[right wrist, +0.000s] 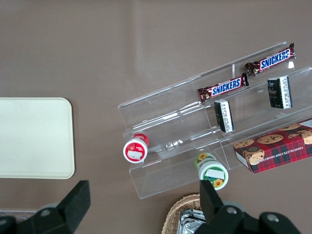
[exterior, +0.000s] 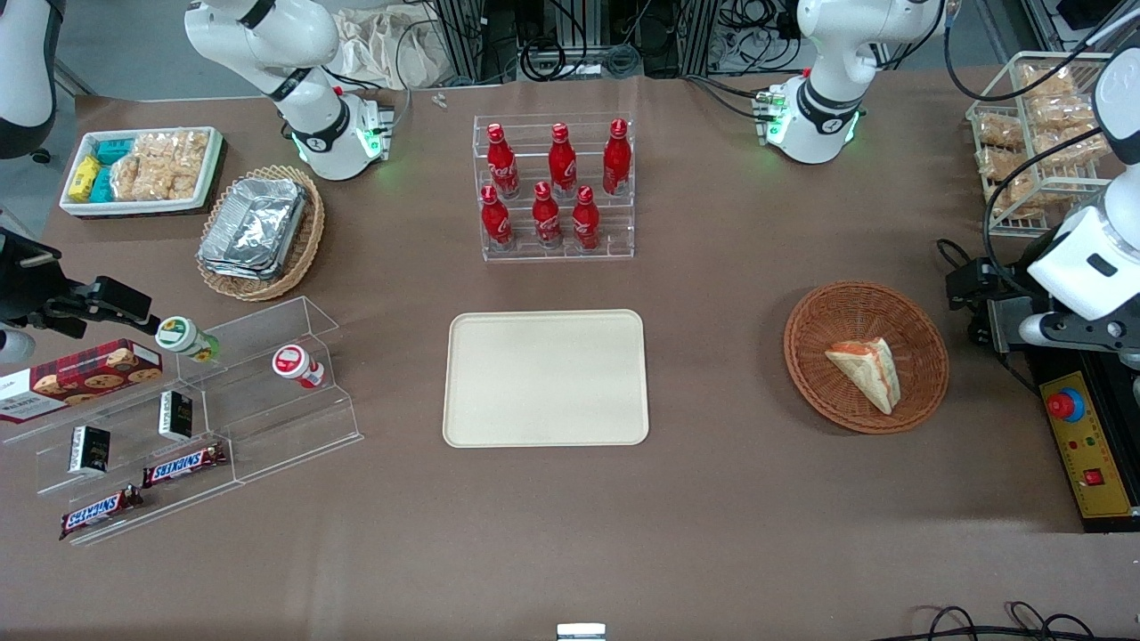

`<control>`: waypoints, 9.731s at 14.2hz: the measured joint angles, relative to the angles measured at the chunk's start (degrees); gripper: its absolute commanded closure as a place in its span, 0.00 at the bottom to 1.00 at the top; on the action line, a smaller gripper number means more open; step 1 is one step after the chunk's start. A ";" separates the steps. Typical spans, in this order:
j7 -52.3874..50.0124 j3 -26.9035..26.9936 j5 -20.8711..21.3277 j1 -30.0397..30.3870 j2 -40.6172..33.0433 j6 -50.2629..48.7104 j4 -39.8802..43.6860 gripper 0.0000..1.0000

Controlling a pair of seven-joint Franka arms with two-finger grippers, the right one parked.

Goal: Place sandwich from basket to tray

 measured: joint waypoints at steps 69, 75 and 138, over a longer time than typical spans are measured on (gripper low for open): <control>-55.07 -1.04 -0.01 2.22 7.62 34.21 -27.95 0.00; -55.71 -1.26 -0.02 2.19 8.53 41.85 -34.70 0.00; -61.72 -28.34 19.62 -5.77 27.65 24.68 8.71 0.00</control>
